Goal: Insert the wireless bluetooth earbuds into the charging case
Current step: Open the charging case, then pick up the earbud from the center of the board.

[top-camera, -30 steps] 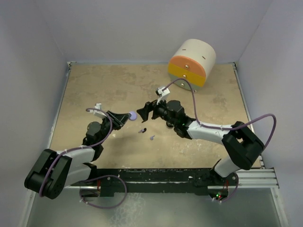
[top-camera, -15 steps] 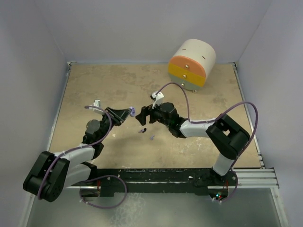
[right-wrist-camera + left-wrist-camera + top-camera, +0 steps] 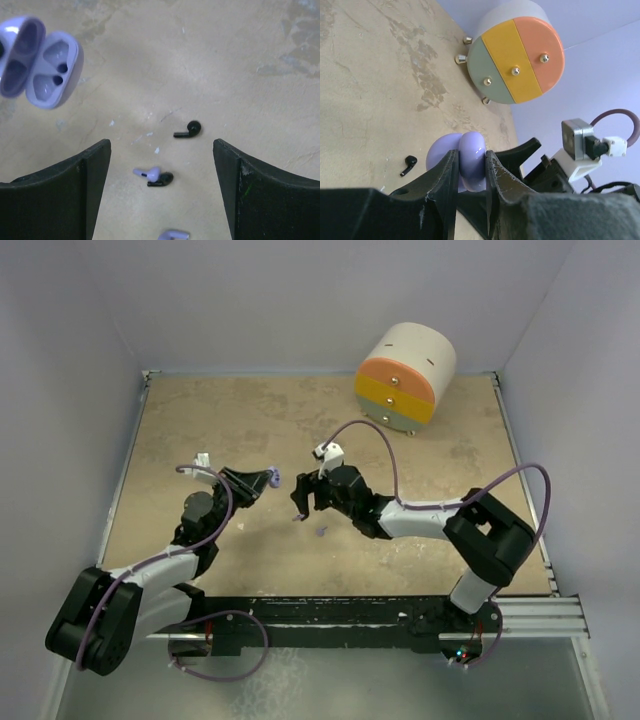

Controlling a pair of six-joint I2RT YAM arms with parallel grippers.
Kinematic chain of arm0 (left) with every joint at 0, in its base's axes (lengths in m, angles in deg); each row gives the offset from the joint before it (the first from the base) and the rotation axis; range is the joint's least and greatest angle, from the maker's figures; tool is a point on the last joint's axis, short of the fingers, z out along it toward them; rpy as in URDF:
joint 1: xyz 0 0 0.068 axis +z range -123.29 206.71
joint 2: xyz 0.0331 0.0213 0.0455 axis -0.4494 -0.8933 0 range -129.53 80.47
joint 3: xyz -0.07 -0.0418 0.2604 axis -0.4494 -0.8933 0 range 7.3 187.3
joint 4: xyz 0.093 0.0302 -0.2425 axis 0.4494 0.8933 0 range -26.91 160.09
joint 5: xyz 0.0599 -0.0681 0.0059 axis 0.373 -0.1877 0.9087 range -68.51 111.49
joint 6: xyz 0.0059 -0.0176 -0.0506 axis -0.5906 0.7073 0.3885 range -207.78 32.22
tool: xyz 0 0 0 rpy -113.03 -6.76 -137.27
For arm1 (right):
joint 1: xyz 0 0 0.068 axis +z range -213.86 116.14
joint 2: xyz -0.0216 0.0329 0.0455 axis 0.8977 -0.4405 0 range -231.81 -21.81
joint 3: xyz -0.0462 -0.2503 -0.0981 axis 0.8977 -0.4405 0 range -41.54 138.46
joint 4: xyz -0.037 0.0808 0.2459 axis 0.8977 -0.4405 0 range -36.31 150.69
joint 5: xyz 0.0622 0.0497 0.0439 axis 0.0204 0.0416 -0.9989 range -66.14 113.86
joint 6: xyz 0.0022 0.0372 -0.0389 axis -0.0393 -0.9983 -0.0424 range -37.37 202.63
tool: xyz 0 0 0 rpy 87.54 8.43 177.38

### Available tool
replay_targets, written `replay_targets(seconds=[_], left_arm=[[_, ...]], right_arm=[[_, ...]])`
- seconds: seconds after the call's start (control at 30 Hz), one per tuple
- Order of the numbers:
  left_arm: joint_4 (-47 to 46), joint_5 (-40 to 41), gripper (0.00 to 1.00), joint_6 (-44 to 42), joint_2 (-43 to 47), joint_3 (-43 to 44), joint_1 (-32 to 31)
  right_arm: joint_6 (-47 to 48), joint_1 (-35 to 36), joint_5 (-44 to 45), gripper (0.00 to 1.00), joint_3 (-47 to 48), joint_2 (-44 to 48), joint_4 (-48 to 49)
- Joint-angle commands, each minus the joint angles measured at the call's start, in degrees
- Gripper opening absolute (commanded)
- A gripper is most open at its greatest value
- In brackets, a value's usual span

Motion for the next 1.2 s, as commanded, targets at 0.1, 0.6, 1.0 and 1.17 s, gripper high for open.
replay_targets(seconds=[0.1, 0.6, 1.0, 1.17], left_arm=[[2.0, 2.3, 0.0, 2.1, 3.0, 0.6, 0.2], [7.0, 0.4, 0.0, 3.7, 10.0, -2.0, 0.4], [8.0, -0.2, 0.0, 4.4, 13.1, -3.3, 0.4], [8.5, -0.2, 0.0, 4.2, 13.6, -3.3, 0.4]], right_arm=[[-3.8, 4.9, 8.9, 0.8, 1.9, 1.3, -11.7], [-20.4, 14.2, 17.8, 0.65, 3.6, 5.3, -32.6], [-26.1, 16.7, 22.9, 0.55, 5.7, 1.2, -41.5], [-25.5, 16.6, 23.3, 0.53, 5.6, 0.8, -41.4]])
